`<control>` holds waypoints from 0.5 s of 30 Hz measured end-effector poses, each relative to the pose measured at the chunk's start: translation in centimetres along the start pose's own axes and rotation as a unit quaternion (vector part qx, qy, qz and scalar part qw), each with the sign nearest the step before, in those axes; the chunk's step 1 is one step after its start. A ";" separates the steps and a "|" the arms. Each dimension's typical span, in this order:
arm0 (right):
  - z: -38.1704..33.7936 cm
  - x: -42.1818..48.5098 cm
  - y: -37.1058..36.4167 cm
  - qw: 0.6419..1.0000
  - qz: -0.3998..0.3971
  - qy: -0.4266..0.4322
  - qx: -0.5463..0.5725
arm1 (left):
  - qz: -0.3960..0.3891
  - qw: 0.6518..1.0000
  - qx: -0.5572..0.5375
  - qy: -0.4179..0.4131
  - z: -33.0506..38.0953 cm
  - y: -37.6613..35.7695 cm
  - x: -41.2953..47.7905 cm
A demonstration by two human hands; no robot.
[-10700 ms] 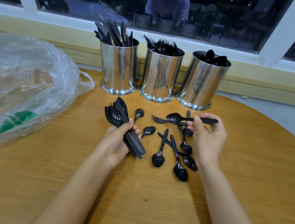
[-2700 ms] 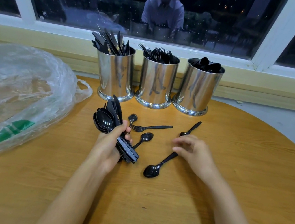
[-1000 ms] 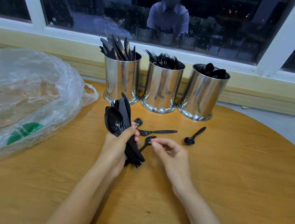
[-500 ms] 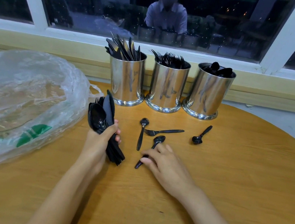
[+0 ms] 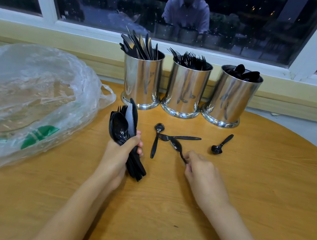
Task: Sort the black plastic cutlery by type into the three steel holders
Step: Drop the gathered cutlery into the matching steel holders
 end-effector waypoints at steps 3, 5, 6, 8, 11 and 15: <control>0.6 0.3 -0.2 1.000 -0.011 -0.010 0.015 | -0.010 0.999 -0.031 0.028 -0.3 -0.2 0.0; 1.0 0.2 -0.2 0.999 -0.019 -0.024 0.035 | -0.022 0.998 -0.044 0.043 -0.4 -0.2 0.0; 1.2 0.1 -0.1 0.999 -0.010 -0.027 0.044 | -0.028 0.997 -0.047 0.050 -0.5 -0.2 0.0; 1.0 0.0 0.4 0.994 0.035 -0.036 0.098 | -0.031 0.996 -0.060 0.058 -0.6 -0.2 0.0; 0.1 -0.1 0.8 0.909 0.081 -0.120 0.392 | -0.033 0.995 -0.073 0.057 -0.6 -0.6 -0.1; -3.1 -0.9 -0.4 0.790 0.044 -0.165 0.589 | -0.031 0.998 -0.038 0.047 -0.8 -1.1 -0.4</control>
Point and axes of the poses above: each hand's wrist, its own x-axis towards the middle knuckle, its own y-axis out of the back of the hand, z = x × y, the point moved 3 cm from there along x, towards the middle knuckle, and after that the axes turned 11 degrees about x, right-handed, at the moved point
